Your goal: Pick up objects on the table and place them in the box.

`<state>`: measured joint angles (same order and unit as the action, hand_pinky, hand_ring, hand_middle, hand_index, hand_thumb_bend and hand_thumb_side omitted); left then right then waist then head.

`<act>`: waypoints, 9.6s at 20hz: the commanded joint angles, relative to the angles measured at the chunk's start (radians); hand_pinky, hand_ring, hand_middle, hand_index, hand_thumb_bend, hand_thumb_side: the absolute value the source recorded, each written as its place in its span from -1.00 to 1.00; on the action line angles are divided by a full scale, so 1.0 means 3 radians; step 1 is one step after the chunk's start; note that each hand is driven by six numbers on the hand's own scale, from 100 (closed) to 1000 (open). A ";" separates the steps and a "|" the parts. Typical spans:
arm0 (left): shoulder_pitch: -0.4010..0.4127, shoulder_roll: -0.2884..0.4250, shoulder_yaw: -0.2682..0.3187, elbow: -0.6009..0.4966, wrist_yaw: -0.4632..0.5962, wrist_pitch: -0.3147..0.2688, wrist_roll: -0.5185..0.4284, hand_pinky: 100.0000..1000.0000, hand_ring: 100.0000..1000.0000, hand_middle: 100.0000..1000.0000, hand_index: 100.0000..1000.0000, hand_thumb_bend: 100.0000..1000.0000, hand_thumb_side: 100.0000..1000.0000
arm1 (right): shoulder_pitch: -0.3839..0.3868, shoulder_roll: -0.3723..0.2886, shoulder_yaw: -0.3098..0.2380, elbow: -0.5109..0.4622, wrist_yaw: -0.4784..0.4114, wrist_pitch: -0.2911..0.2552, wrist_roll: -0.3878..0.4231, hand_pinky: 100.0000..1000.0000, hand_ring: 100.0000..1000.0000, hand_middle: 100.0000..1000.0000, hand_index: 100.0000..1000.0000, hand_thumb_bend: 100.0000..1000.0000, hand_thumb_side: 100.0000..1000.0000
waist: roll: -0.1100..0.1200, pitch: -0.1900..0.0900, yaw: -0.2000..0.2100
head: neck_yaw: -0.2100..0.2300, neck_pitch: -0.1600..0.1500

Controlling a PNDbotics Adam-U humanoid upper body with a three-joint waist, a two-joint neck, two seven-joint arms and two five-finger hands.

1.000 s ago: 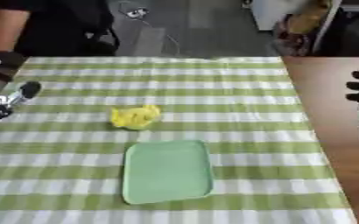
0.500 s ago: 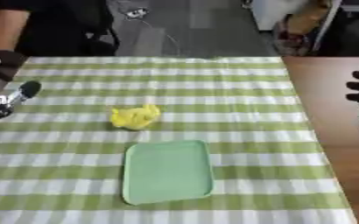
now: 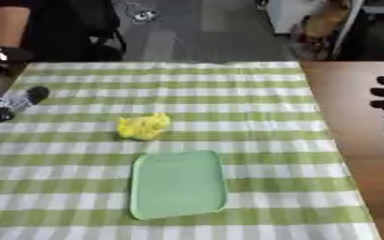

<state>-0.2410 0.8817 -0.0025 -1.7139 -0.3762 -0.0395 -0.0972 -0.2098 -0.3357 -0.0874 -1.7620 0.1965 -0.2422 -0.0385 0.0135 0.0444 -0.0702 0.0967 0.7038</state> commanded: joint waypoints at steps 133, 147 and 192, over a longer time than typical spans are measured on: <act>-0.2010 -0.1778 -0.0637 0.3326 -0.2114 -0.0599 -0.0901 -1.00 -1.00 -0.89 -0.62 -1.00 -0.28 | -0.0063 0.0016 0.0063 -0.0051 -0.0075 -0.0043 0.0104 0.32 0.46 0.52 0.77 -1.00 0.53 | -0.0080 0.0076 -0.0082 | 0.0330 -0.0146; -0.2026 -0.1766 -0.0665 0.3310 -0.2100 -0.0563 -0.1006 -1.00 -1.00 -1.00 -0.80 -1.00 -0.20 | -0.0069 0.0016 0.0065 -0.0048 -0.0074 -0.0045 0.0111 0.32 0.46 0.52 0.77 -1.00 0.53 | -0.0079 0.0072 -0.0080 | 0.0333 -0.0155; -0.2268 -0.1468 -0.0757 0.2853 -0.2027 -0.0586 -0.1277 -1.00 -1.00 -1.00 -0.79 -1.00 -0.18 | -0.0042 0.0004 0.0051 -0.0032 -0.0068 -0.0049 0.0112 0.32 0.46 0.51 0.77 -1.00 0.53 | -0.0042 0.0028 -0.0078 | 0.0304 -0.0160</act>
<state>-0.9041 0.4237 -0.2333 -0.8402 -0.9831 -0.2123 -0.4796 -0.2144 -0.3194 -0.0647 -1.7618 0.1779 -0.2553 -0.0072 0.0017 0.0685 -0.0936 0.1850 0.6722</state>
